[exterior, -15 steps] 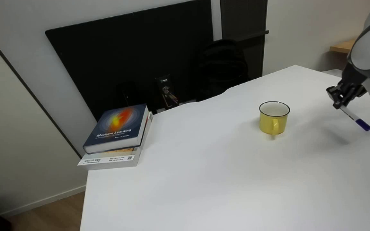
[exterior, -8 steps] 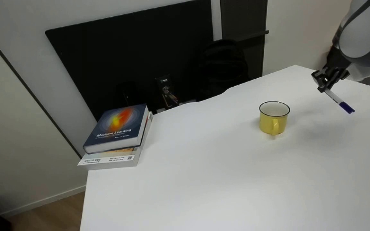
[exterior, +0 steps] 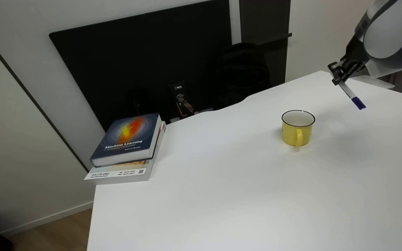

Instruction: Put the marker inside the cup

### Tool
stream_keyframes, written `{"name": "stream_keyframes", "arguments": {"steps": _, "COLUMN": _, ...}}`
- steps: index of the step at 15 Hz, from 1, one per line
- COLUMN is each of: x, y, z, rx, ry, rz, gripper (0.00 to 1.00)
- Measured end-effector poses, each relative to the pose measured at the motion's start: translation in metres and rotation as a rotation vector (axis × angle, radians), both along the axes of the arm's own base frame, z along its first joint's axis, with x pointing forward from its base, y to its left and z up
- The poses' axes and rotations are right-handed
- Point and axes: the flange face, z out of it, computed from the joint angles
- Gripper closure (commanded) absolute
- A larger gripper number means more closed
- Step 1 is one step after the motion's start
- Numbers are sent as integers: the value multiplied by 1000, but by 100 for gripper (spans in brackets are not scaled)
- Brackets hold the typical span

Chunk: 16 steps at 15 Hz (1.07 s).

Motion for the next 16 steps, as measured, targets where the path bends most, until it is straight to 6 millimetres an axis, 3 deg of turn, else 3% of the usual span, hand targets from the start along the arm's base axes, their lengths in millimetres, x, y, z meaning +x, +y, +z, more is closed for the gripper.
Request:
{"name": "stream_keyframes", "arguments": {"steps": 5, "x": -3, "y": 33, "z": 26, "rx": 70, "ry": -200, "rz": 5, "gripper": 96}}
{"name": "stream_keyframes", "arguments": {"steps": 9, "x": 16, "y": 64, "z": 77, "rx": 138, "ry": -288, "rz": 27, "gripper": 96}}
{"name": "stream_keyframes", "arguments": {"steps": 12, "x": 23, "y": 82, "z": 103, "rx": 170, "ry": -336, "rz": 44, "gripper": 96}}
{"name": "stream_keyframes", "arguments": {"steps": 16, "x": 24, "y": 91, "z": 111, "rx": 210, "ry": -348, "rz": 37, "gripper": 96}}
